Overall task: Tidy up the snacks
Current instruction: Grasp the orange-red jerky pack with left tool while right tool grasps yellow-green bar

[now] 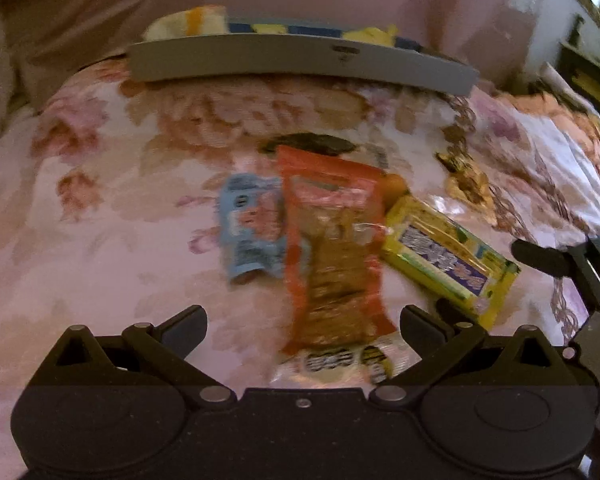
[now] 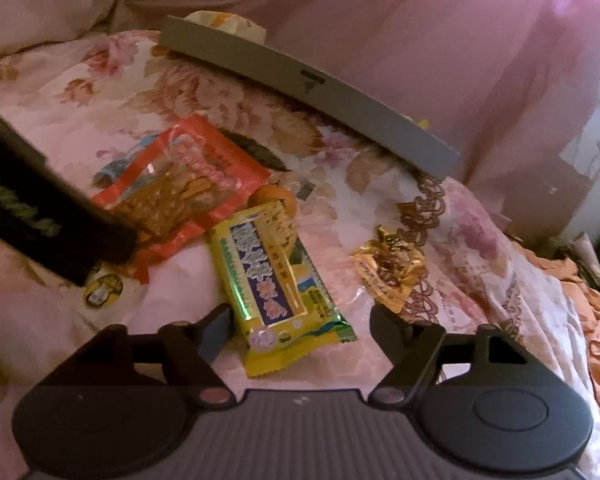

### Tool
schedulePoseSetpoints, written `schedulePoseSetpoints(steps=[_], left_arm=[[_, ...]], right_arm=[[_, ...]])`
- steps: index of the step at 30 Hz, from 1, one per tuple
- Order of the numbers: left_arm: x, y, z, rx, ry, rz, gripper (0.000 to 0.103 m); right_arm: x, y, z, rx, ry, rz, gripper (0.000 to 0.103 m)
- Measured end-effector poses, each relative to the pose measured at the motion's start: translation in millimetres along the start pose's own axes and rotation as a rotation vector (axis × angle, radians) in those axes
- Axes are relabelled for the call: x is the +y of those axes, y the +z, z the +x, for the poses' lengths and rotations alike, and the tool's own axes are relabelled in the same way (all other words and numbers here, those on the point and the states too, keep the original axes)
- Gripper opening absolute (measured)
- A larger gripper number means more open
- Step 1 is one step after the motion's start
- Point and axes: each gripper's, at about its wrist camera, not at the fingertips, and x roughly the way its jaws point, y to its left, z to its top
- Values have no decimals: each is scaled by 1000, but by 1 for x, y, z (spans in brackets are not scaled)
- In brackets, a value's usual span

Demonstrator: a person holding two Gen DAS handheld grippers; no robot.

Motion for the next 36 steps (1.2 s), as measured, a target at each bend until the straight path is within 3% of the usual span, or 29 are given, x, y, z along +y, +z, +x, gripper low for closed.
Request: schedulePoseSetpoints(steps=[7, 9, 12, 16, 21, 29, 36], left_arm=[[-26, 11, 21, 81, 47, 132, 102], [-29, 12, 25, 99, 50, 159, 94], [-28, 12, 23, 94, 30, 156, 90], [-20, 11, 19, 91, -1, 135, 79], [-7, 11, 12, 90, -10, 117, 59], [24, -1, -6, 112, -9, 101, 55], [47, -12, -20, 123, -25, 47, 57]], right_arm=[[-3, -1, 4, -5, 23, -20, 76], [-4, -1, 4, -10, 27, -27, 75], [-2, -1, 5, -23, 40, -40, 68], [0, 0, 5, -28, 46, -50, 66], [1, 1, 4, -14, 51, -45, 65], [-1, 5, -2, 44, 127, 14, 61], [-10, 4, -9, 113, 275, 162, 61]])
